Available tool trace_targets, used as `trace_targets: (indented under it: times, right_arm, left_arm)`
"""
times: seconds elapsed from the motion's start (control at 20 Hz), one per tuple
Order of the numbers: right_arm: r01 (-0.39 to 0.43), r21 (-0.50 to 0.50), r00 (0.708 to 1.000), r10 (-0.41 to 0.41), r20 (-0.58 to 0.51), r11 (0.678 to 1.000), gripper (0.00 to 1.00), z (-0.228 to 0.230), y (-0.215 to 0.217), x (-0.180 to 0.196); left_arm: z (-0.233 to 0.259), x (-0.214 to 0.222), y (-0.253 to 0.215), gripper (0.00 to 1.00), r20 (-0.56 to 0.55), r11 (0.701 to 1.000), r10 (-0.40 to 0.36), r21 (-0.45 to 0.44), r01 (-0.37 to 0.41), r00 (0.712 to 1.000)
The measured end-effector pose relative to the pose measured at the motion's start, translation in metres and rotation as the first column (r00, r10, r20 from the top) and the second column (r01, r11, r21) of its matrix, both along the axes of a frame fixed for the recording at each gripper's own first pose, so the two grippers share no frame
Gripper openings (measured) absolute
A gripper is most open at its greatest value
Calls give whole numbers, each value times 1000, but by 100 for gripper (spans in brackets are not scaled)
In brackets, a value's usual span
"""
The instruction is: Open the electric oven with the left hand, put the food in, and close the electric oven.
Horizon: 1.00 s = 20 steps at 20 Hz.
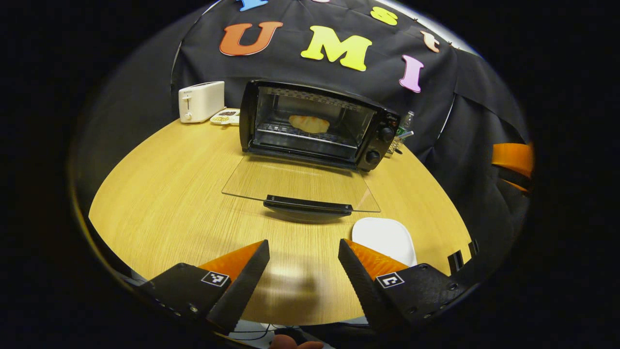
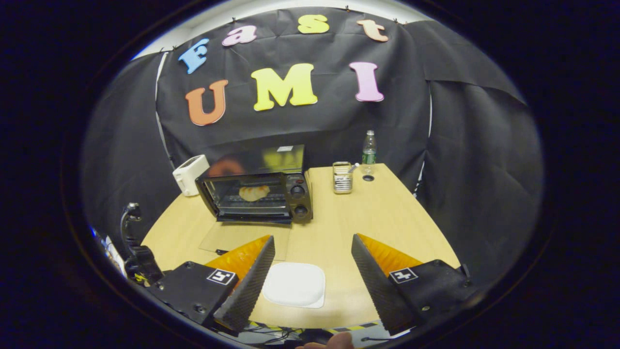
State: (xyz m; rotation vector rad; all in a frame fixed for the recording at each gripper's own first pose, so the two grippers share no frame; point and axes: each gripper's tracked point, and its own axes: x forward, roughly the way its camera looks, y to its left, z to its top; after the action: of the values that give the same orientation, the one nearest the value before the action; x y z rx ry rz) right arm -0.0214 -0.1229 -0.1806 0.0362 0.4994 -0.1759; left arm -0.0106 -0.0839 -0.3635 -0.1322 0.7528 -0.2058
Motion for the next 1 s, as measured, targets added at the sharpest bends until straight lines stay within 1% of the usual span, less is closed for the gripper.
trace_targets:
  times: [0.2, 0.25, 0.3, 0.35, 0.4, 0.5, 0.55, 0.6, 0.85, 0.9, 1.0]
  right_arm:
    - [37, 0, 999, -37, -8, 999, 97, 0, -14, -5]
    - [45, -3, 999, -45, -13, 999, 100, -2, -17, -7]
    - [53, -6, 998, -53, -15, 999, 97, -2, -21, -8]
    - [60, -9, 998, -60, -16, 998, 100, -2, -22, -10]
    - [65, -11, 998, -65, -17, 998, 100, -1, -25, -11]
    - [74, -12, 997, -75, -19, 997, 100, -1, -26, -12]
    - [77, -12, 997, -78, -21, 997, 97, -3, -27, -11]
    - [81, -12, 996, -82, -23, 997, 100, -2, -28, -11]
    - [97, -4, 995, -97, -22, 995, 100, -1, -28, -7]
    - [96, -5, 995, -96, -21, 995, 100, 0, -27, -5]
    - [89, -11, 996, -89, -16, 996, 100, 1, -25, -3]
  left_arm:
    - [-22, 19, -11, 94, 5, 999, -13, 35, 13, 1000]
    - [-27, 22, -14, 95, 2, 999, -15, 39, 15, 1000]
    - [-30, 26, -15, 94, 2, 999, -15, 42, 15, 1000]
    - [-33, 30, -16, 94, 0, 999, -15, 43, 15, 1000]
    - [-36, 33, -16, 94, -1, 999, -15, 44, 15, 1000]
    - [-40, 42, -16, 95, -4, 999, -12, 50, 12, 1000]
    - [-43, 45, -15, 94, -8, 999, -8, 51, 9, 1000]
    - [-46, 47, -15, 94, -17, 999, -5, 49, 6, 1000]
    - [-59, 56, -9, 94, -57, 998, 14, 59, -11, 998]
    - [-60, 57, -11, 94, -61, 998, 7, 62, -3, 998]
    - [-57, 59, -16, 94, -46, 997, -33, 73, 37, 998]
